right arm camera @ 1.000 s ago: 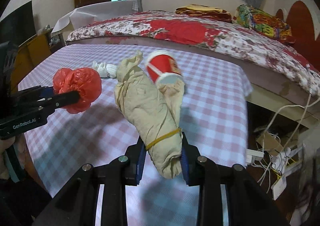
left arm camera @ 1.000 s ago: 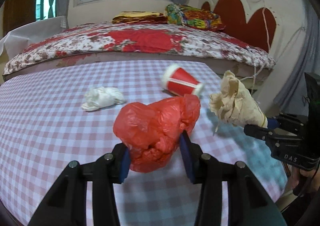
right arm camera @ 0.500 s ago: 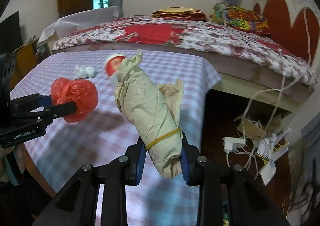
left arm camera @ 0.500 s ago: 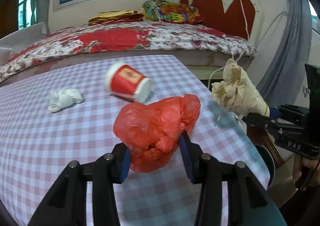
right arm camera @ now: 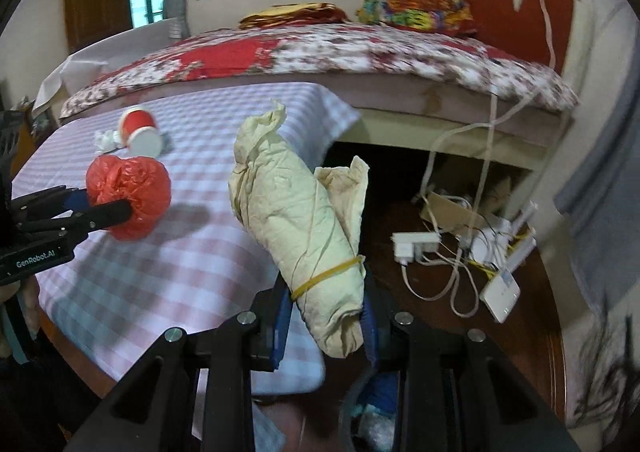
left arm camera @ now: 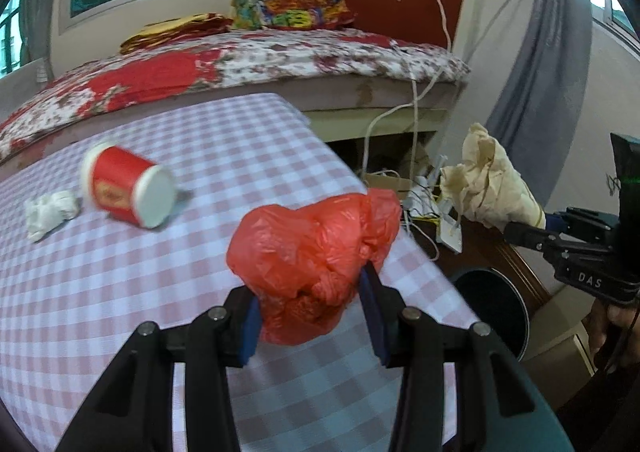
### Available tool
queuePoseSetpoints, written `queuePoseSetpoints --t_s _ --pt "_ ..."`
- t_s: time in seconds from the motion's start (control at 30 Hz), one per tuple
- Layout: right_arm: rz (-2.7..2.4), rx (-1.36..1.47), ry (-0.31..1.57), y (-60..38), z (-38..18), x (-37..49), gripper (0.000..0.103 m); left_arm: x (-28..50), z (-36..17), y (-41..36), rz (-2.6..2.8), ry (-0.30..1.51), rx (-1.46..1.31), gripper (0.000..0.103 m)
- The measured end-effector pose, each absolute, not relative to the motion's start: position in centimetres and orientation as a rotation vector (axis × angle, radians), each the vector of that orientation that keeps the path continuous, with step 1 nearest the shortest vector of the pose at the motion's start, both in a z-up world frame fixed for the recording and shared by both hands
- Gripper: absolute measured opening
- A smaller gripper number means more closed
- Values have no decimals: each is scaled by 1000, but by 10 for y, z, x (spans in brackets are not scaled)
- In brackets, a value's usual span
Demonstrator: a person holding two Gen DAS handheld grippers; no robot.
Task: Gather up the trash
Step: 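Carry the red bag and beige bundle over the black bin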
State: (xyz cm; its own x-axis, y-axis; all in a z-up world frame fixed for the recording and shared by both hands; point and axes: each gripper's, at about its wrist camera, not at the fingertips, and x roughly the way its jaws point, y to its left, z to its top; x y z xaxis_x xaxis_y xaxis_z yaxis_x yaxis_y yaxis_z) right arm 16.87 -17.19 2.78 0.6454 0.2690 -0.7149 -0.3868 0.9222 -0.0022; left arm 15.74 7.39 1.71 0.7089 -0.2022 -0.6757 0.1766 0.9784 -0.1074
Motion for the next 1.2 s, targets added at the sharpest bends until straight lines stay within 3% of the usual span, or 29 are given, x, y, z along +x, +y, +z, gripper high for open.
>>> queuePoseSetpoints --t_s 0.7,1.2 --pt "138 -68 913 -299 -20 127 32 158 9 -60 -482 769 38 45" --pt "94 -42 1000 -340 -59 113 32 152 -31 -129 -595 865 94 45"
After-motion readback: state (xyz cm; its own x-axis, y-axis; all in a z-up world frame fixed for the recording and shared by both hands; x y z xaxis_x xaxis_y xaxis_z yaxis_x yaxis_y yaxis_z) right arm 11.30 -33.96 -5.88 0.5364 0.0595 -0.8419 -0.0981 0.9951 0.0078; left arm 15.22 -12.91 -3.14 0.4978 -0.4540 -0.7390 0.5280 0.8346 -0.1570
